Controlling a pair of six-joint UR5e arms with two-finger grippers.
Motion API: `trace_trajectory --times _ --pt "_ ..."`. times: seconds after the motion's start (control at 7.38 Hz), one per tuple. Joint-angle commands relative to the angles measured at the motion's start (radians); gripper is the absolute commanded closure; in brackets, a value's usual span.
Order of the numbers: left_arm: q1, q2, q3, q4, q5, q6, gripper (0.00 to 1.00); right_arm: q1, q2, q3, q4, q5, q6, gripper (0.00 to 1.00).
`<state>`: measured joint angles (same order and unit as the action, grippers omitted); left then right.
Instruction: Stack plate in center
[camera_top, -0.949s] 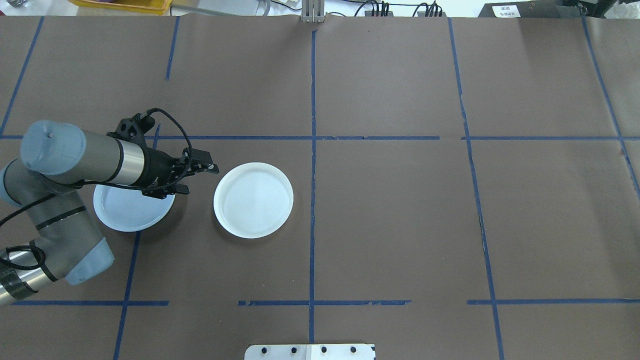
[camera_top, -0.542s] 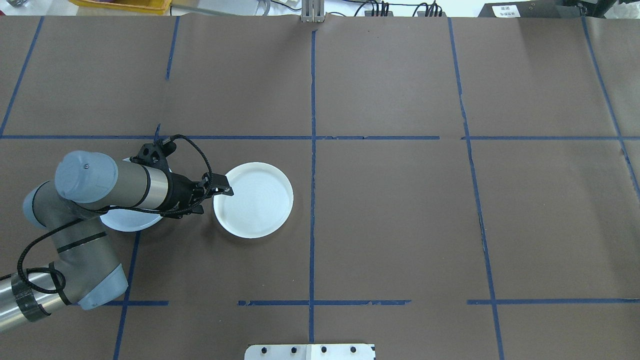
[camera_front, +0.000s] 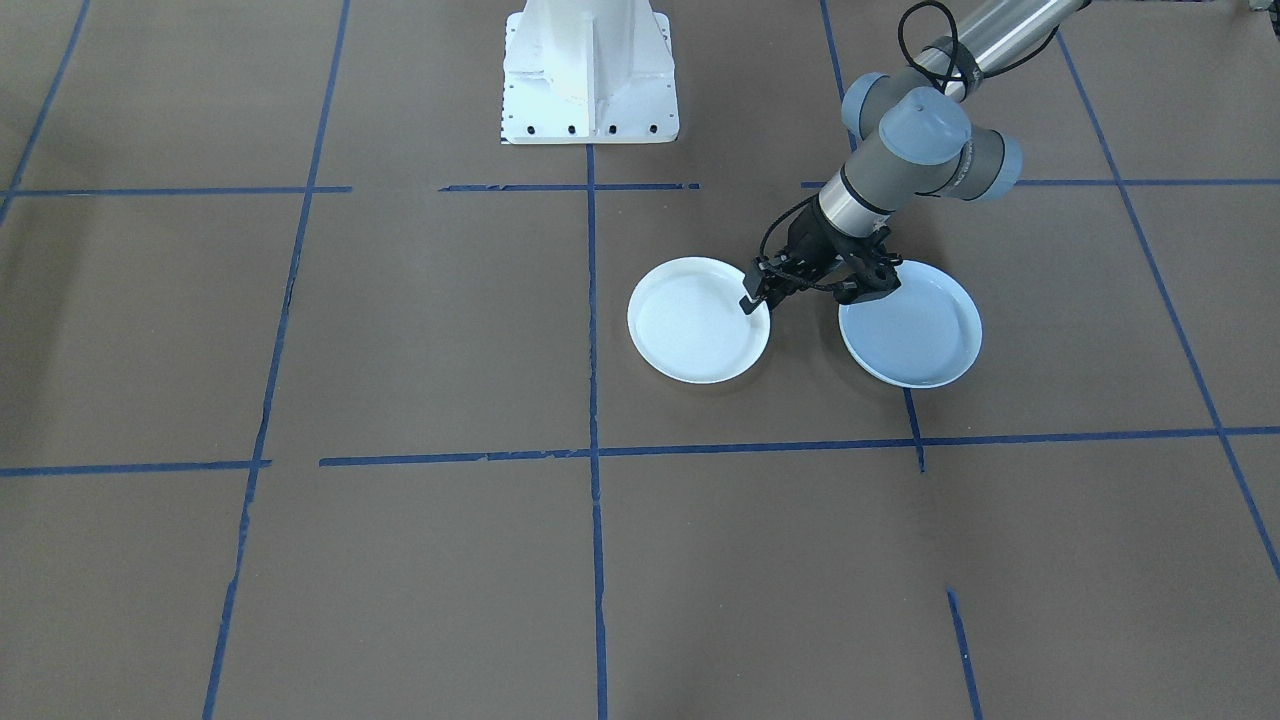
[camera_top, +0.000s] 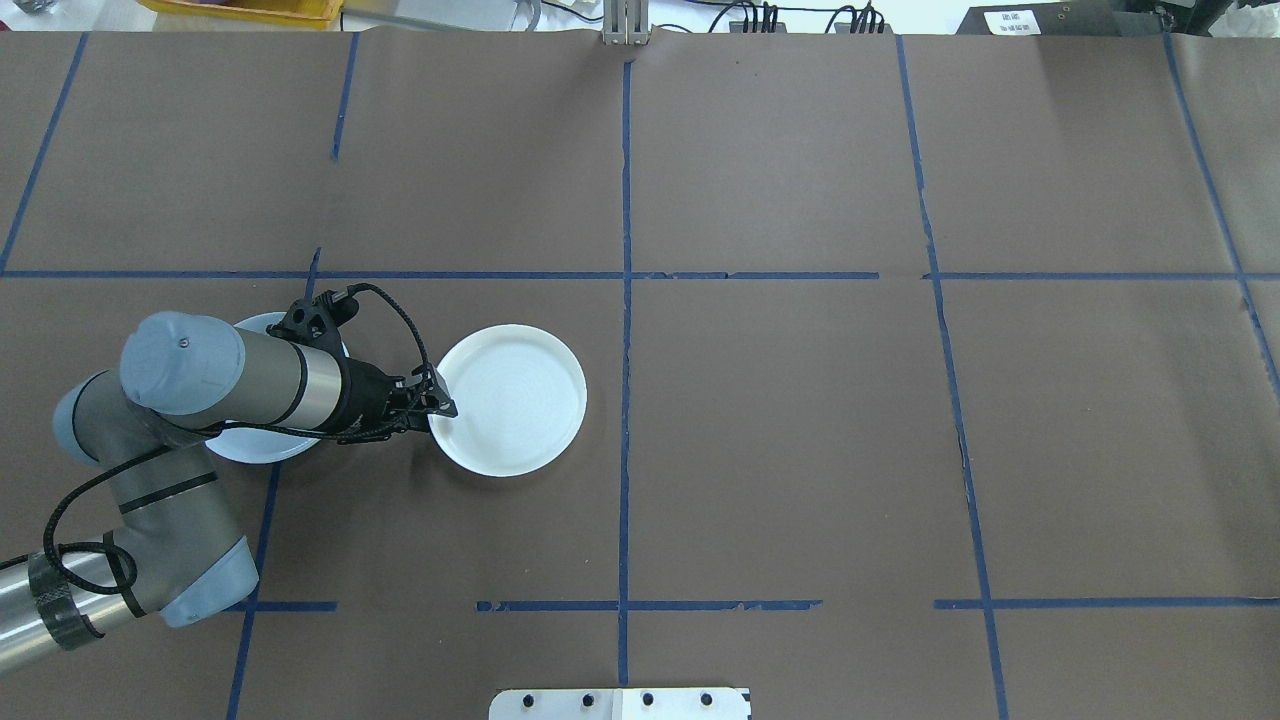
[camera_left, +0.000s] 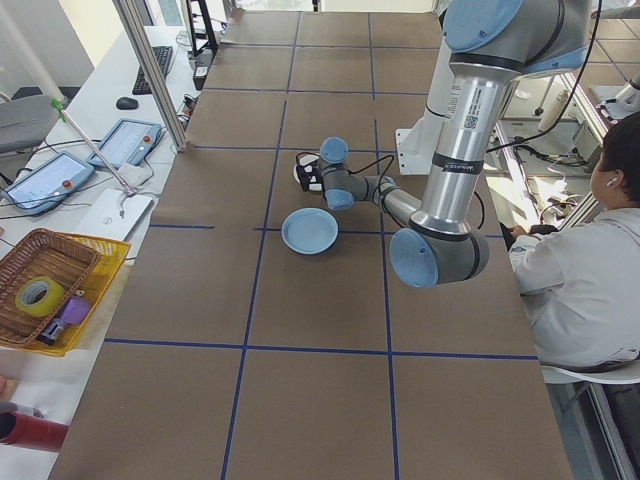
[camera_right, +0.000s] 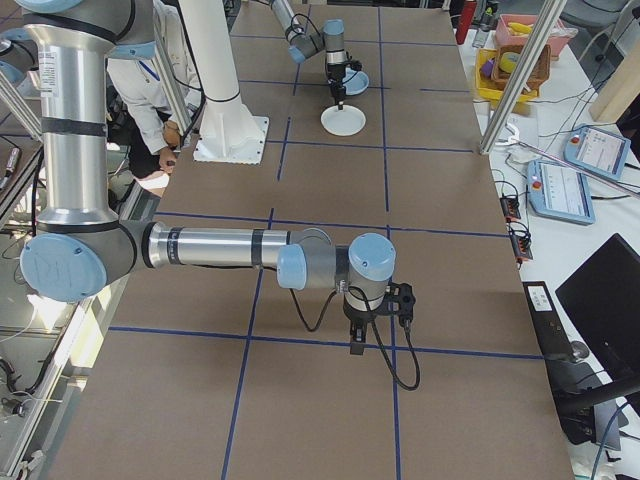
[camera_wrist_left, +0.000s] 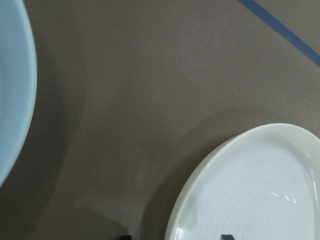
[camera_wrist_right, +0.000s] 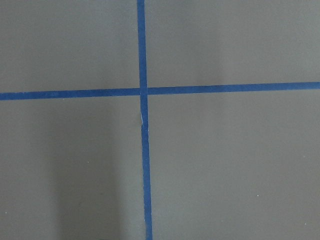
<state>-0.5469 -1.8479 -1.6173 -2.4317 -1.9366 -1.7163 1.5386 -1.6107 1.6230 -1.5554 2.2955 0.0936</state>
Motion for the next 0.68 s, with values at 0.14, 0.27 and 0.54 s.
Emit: trace_trajectory --times 0.14,0.27,0.54 --pt "-0.001 0.007 -0.003 0.0 -0.07 0.006 1.0 0.0 0.0 0.0 0.0 -0.001 0.0 0.0" --pt "-0.01 0.006 -0.024 -0.003 -0.09 0.007 1.0 0.0 0.0 0.0 0.0 -0.001 0.0 0.0" --pt "-0.135 0.059 -0.094 -0.006 -0.235 0.05 1.0 0.0 0.0 0.0 0.0 -0.001 0.0 0.0"
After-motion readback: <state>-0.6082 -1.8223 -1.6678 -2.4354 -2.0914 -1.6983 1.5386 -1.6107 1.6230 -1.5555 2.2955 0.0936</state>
